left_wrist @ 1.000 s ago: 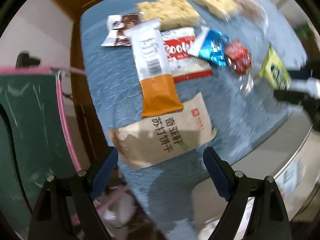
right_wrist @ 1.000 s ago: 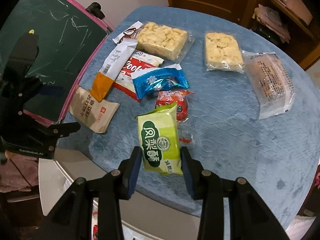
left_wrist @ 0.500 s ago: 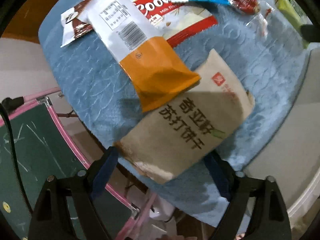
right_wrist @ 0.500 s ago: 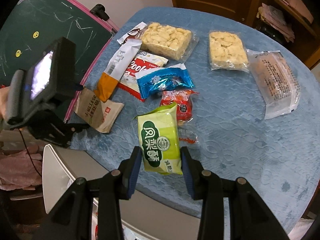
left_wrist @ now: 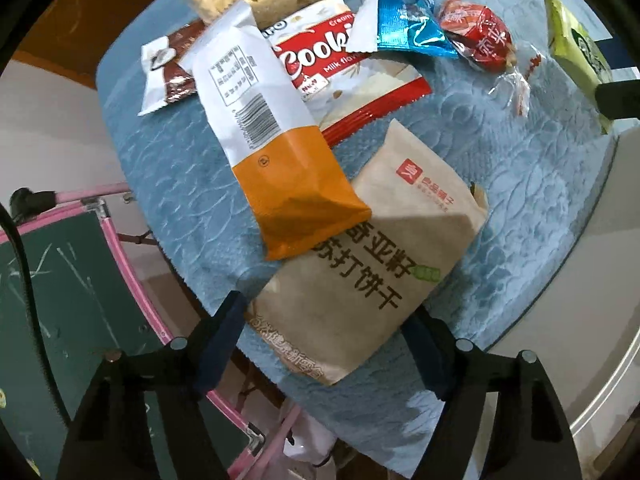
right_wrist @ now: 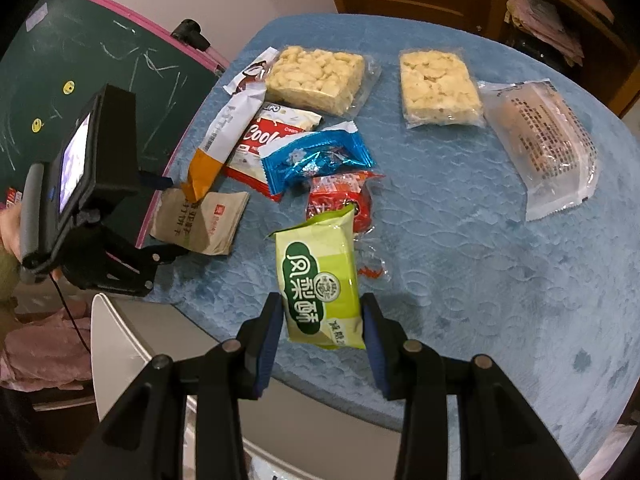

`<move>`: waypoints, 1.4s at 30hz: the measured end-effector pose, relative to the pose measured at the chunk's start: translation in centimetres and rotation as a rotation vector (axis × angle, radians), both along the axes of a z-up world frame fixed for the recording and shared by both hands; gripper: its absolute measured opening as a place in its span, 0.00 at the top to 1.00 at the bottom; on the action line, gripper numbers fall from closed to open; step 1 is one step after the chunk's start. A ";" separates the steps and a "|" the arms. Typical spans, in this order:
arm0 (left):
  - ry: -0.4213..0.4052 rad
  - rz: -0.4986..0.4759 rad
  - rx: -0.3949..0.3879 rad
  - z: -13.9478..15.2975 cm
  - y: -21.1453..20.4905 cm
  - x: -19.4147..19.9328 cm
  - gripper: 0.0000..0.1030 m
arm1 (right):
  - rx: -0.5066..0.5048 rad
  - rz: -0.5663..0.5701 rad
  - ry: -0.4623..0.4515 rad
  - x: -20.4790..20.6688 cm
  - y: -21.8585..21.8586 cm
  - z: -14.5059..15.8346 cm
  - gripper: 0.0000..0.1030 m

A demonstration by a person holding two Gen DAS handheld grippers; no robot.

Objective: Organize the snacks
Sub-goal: 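Grasp the beige paper biscuit bag with the left tool while the right tool grasps the green packet, then carry the beige bag and green packet toward the white tray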

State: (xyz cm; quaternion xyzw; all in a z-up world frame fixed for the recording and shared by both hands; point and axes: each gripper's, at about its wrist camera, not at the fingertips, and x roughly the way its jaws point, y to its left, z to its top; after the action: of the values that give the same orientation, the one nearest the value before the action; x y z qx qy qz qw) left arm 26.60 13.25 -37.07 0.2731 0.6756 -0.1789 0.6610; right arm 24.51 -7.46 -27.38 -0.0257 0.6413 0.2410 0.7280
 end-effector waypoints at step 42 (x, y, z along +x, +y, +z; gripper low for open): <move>-0.342 0.154 -0.489 25.2 -3.7 -10.5 0.92 | 0.074 -0.142 -0.198 -9.3 -2.7 12.5 0.62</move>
State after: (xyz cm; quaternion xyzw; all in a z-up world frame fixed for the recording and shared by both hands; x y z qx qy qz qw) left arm 16.15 9.53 -11.88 0.0799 0.5100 -0.2370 0.8230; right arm 15.17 -10.17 -14.84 0.0228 0.5571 0.2087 0.8035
